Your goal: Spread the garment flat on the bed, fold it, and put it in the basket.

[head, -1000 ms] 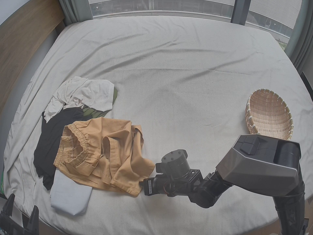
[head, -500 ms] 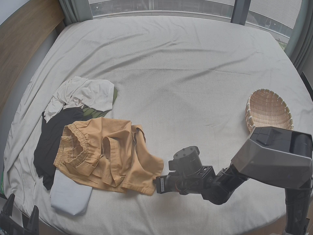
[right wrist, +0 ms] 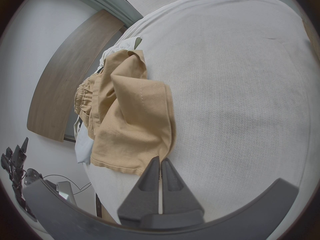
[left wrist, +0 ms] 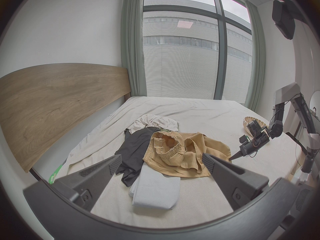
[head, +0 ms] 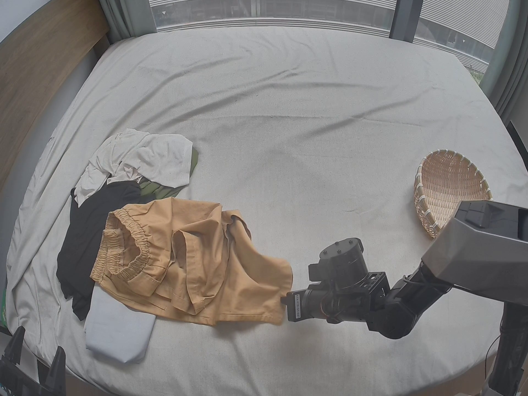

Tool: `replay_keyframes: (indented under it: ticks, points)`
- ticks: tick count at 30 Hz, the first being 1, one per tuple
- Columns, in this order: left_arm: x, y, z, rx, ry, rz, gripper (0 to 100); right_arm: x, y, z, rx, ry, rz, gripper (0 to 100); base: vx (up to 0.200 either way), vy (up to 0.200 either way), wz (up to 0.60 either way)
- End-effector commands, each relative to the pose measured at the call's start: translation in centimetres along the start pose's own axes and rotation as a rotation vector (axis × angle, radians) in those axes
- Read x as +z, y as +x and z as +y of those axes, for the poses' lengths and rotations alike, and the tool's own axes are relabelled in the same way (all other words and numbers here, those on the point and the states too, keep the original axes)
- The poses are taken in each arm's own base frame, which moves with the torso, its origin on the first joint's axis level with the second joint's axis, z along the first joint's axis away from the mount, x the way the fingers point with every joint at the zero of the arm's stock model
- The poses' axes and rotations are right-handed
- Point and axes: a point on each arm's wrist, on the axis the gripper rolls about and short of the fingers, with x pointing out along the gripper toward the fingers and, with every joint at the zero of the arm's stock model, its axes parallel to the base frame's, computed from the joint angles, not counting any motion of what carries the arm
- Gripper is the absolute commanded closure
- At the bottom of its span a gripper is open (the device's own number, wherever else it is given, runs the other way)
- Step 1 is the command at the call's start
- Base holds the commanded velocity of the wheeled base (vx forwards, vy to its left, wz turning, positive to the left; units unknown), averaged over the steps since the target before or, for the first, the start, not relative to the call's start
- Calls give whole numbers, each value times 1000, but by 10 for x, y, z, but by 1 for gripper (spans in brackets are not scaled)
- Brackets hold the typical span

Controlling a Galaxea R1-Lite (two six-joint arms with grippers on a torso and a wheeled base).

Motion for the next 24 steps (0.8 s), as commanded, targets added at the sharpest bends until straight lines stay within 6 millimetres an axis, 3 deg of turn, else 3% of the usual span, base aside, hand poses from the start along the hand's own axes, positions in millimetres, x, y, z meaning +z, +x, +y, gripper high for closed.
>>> replay_keyframes:
  ticks: [1,11,24]
  points:
    - [-5,0,0,1,0,4,0,4,-10,-4,-8,8,-14,100,0,0,0]
    - [-5,0,0,1,0,4,0,8,-30,-8,-20,20,-29,100,0,0,0]
    - [-5,0,0,1,3,4,0,6,-51,-30,-114,-1,-49,100,0,0,0]
